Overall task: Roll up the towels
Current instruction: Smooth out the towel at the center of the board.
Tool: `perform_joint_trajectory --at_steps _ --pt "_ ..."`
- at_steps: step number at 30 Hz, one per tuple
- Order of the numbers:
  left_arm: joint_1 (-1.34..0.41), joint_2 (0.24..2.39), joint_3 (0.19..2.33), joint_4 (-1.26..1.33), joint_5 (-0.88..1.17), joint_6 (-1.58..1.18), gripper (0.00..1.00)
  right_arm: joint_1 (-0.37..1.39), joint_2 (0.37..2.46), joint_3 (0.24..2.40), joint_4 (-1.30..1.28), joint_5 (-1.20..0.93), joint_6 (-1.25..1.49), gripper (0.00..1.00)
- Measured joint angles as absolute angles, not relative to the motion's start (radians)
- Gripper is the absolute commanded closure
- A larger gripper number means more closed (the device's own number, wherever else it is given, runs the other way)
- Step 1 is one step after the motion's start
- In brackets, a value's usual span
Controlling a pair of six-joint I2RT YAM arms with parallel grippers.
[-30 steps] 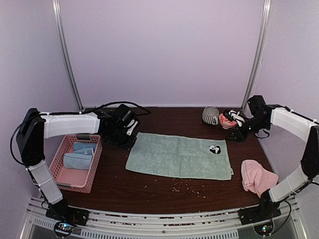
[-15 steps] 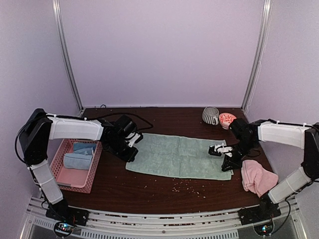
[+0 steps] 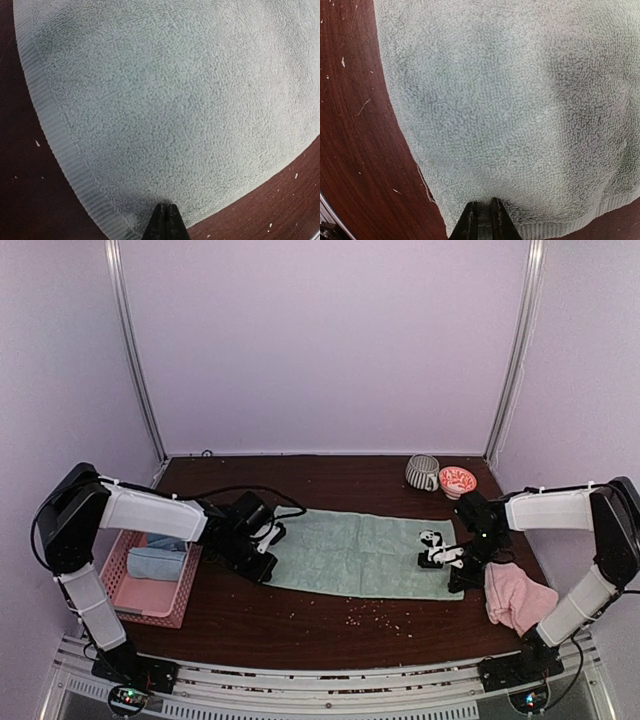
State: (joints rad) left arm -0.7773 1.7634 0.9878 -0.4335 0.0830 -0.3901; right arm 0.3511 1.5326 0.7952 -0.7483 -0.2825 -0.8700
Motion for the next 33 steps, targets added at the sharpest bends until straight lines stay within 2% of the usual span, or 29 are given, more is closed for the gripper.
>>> perform_joint_trajectory --at_steps 13,17,21,23,24,26,33 --pt "-1.005 1.629 0.841 -0.429 0.102 -0.609 1.0 0.348 1.542 0.82 -0.803 -0.202 -0.974 0.84" --pt "-1.024 1.604 0.847 -0.532 0.107 -0.638 1.0 0.345 1.53 0.82 -0.847 -0.174 -0.991 0.78" --pt "-1.016 1.6 0.968 -0.688 0.081 -0.605 0.8 0.329 1.518 0.873 -0.948 -0.188 -1.0 0.72" --pt "-0.995 1.6 1.06 -0.713 0.078 -0.578 0.78 0.31 1.515 0.95 -1.002 -0.225 -1.002 0.72" --pt "-0.978 1.601 1.095 -0.713 0.078 -0.569 0.81 0.3 1.515 0.995 -1.019 -0.25 -0.997 0.72" --pt "-0.917 1.613 1.166 -0.71 0.083 -0.543 1.0 0.278 1.523 1.092 -1.029 -0.31 -0.974 0.74" --pt "-0.696 1.809 1.353 -0.675 0.041 -0.438 1.0 0.188 1.699 1.299 -0.873 -0.451 -0.728 0.82"
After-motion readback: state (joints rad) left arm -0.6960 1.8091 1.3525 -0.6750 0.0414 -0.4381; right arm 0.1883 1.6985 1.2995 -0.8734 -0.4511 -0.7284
